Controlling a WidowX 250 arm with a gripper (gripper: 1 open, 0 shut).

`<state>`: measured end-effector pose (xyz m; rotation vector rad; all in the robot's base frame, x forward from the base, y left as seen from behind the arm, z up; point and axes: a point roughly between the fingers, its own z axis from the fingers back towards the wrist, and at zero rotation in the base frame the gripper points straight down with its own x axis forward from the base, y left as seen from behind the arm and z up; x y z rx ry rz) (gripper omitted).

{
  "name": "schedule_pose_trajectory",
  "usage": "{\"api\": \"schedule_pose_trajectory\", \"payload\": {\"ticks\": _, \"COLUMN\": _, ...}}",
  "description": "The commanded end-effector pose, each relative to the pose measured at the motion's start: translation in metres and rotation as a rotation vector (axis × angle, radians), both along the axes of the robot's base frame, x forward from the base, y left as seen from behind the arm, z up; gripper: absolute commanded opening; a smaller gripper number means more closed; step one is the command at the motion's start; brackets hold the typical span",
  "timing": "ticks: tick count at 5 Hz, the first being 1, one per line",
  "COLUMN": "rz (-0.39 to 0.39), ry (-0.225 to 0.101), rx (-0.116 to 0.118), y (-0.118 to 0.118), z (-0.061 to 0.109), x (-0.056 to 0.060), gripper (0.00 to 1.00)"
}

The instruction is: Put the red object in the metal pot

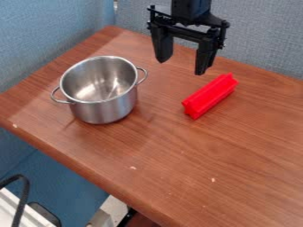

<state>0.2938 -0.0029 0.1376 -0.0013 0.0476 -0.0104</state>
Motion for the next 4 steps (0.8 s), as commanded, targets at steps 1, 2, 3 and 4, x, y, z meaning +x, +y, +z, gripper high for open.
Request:
{"api": "schedule_pose_trajectory", "payload": {"ticks": 1, "rz": -0.004, "ry": 0.018, "rx": 0.001, "y": 0.000, "z": -0.006, "x": -0.001, "gripper": 1.00}}
{"api": "schedule_pose_trajectory", "payload": {"ticks": 2, "rz": -0.014, "ry": 0.034, "rx": 0.007, "y": 0.000, "z": -0.012, "x": -0.001, "gripper": 1.00}}
{"api": "schedule_pose_trajectory", "payload": {"ticks": 3, "rz": -0.073, "ry": 0.039, "rx": 0.022, "y": -0.002, "z": -0.021, "x": 0.002, "gripper": 1.00}}
{"api": "schedule_pose_trajectory", "payload": {"ticks": 4, "rz": -0.245, "ry": 0.014, "rx": 0.064, "y": -0.003, "z": -0.031, "x": 0.013, "gripper": 1.00}}
